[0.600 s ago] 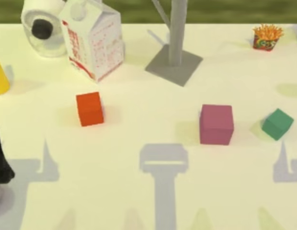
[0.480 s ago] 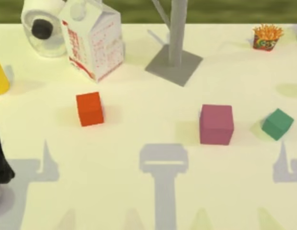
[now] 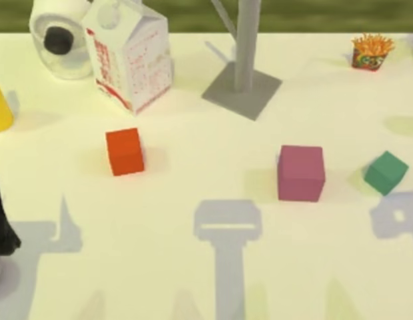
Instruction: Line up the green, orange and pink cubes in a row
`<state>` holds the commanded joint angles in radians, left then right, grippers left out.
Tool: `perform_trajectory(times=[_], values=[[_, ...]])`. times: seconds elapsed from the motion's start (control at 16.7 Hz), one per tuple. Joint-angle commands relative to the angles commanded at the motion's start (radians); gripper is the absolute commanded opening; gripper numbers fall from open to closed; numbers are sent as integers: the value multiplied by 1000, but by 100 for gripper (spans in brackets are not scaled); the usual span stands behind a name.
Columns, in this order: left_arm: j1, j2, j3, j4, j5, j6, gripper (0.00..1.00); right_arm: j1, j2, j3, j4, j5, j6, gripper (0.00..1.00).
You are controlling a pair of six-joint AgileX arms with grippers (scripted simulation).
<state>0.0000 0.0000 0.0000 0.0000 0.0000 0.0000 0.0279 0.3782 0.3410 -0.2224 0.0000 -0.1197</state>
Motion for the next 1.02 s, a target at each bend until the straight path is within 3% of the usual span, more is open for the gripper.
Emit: perform_trajectory(times=[0.6, 1.02], values=[[0, 0, 0, 0, 0, 0, 100, 62, 1086, 757, -541, 7, -283, 100], [0, 0, 0, 0, 0, 0, 100, 97, 1600, 1170, -809, 5, -428, 100]])
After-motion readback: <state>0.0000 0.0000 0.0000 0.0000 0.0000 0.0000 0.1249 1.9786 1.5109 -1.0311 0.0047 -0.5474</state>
